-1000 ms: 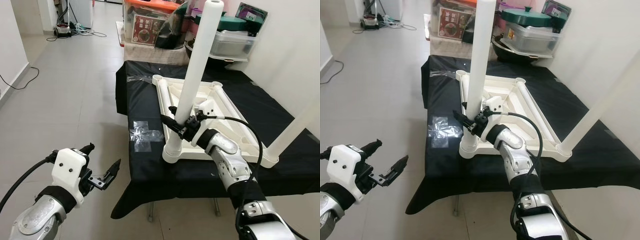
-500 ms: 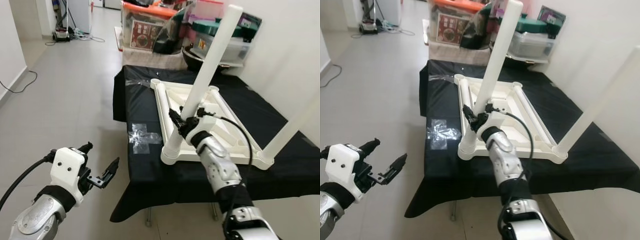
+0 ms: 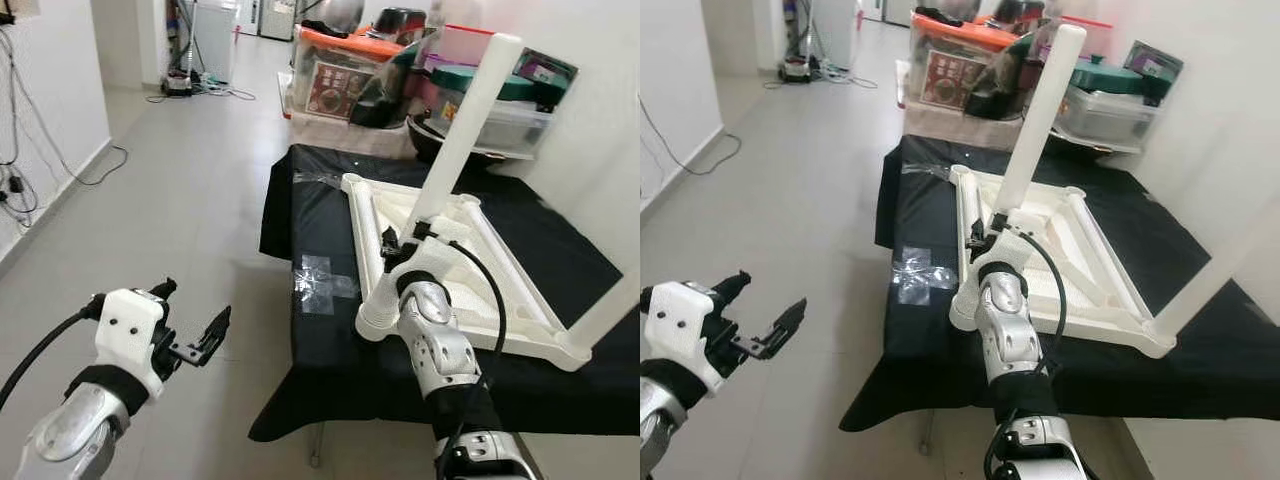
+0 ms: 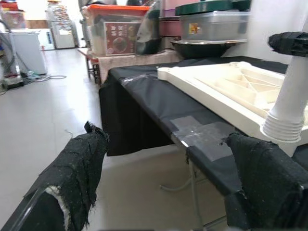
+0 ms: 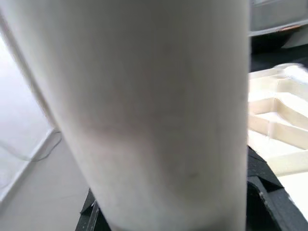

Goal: Building children table

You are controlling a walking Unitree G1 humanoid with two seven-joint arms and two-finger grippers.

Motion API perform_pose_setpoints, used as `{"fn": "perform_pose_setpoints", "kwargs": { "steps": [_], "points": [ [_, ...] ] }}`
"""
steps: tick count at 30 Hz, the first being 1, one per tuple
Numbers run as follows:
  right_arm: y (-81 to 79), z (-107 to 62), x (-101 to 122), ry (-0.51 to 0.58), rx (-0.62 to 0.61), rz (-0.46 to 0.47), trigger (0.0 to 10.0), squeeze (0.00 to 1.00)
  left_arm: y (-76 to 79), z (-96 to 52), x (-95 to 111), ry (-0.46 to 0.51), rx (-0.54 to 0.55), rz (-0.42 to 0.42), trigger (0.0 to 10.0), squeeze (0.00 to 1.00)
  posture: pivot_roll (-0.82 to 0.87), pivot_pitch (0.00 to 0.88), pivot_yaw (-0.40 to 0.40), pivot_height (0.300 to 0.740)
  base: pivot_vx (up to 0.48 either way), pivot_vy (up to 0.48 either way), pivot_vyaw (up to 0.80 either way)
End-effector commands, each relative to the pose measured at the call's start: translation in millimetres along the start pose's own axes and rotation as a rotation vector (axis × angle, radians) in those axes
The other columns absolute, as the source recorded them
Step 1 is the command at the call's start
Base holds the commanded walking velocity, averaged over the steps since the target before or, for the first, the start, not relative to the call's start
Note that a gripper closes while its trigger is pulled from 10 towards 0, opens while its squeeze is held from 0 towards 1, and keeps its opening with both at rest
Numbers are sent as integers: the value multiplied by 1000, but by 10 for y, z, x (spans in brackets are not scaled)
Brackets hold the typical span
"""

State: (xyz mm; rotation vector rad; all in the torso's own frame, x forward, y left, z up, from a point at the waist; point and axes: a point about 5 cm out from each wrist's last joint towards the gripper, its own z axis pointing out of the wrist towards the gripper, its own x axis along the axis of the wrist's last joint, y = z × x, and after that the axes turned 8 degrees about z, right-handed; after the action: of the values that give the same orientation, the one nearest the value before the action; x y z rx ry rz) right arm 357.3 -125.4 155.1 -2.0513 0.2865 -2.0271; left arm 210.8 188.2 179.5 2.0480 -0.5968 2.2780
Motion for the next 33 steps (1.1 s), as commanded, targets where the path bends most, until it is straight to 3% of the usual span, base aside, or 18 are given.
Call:
{"fn": "perform_pose_setpoints", "kwargs": {
  "steps": [1, 2, 3, 4, 5, 6, 7, 8, 9, 16, 18, 20, 21, 22, 23, 29, 33],
  "points": [
    [22, -39, -242, -111, 68, 28, 0, 0, 27, 18, -15, -1, -7, 2, 10000, 0, 159, 0, -151, 740, 0, 0, 0],
    [22, -39, -242, -111, 68, 28, 0, 0, 27, 18, -15, -1, -7, 2, 10000, 0, 159, 0, -151, 740, 0, 0, 0],
    [-83, -36, -183, -80, 207, 23, 0, 0, 28, 18, -17, -1, -6, 1, 10000, 0, 159, 0, -151, 740, 0, 0, 0],
    [-83, -36, -183, -80, 207, 23, 0, 0, 28, 18, -17, -1, -6, 1, 10000, 0, 159, 0, -151, 740, 0, 0, 0],
    [-177, -61, -129, -58, 380, 5, 0, 0, 29, 18, -19, 0, -5, 1, 10000, 0, 161, 0, -154, 740, 0, 0, 0],
    [-177, -61, -129, -58, 380, 5, 0, 0, 29, 18, -19, 0, -5, 1, 10000, 0, 161, 0, -154, 740, 0, 0, 0],
    [-213, -102, -106, -50, 519, -45, 0, 0, 25, 17, -21, 0, -3, 2, 10000, 0, 162, 0, -158, 740, 0, 0, 0],
    [-213, -102, -106, -50, 519, -45, 0, 0, 25, 17, -21, 0, -3, 2, 10000, 0, 162, 0, -158, 740, 0, 0, 0],
    [-220, -135, -94, -52, 616, -85, 0, 0, 15, 17, -19, 1, 2, 6, 10000, 0, 165, 0, -163, 740, 0, 0, 0],
    [-212, -122, -39, -60, 666, -132, 0, 0, -5, 24, -9, 8, 15, 11, 10000, 0, 168, 0, -167, 740, 0, 0, 0],
    [-298, 138, 379, -53, 572, 69, 0, 0, 39, 42, 17, 21, -33, 5, 10000, 0, 163, 0, -162, 740, 0, 0, 0],
    [-298, 138, 379, -53, 572, 69, 0, 0, 39, 42, 17, 21, -33, 5, 10000, 0, 163, 0, -162, 740, 0, 0, 0],
    [-331, 236, 558, -69, 540, 198, 0, 0, 55, 48, 23, 24, -57, 5, 10000, 0, 167, 0, -161, 740, 0, 0, 0],
    [-331, 236, 558, -69, 540, 198, 0, 0, 55, 48, 23, 24, -57, 5, 10000, 0, 167, 0, -161, 740, 0, 0, 0],
    [-361, 290, 696, -85, 536, 281, 0, 0, 48, 47, 29, 25, -67, 10, 10000, 0, 168, 0, -159, 740, 0, 0, 0],
    [-359, 352, 923, -83, 554, 390, 0, 0, 18, 13, 37, 22, -84, 15, 10000, 0, 164, 0, -158, 740, 0, 0, 0],
    [-383, 354, 944, -95, 578, 441, 0, 0, 43, -1, 37, 20, -114, 10, 10000, 0, 164, 0, -157, 740, 0, 0, 0]
  ]
}}
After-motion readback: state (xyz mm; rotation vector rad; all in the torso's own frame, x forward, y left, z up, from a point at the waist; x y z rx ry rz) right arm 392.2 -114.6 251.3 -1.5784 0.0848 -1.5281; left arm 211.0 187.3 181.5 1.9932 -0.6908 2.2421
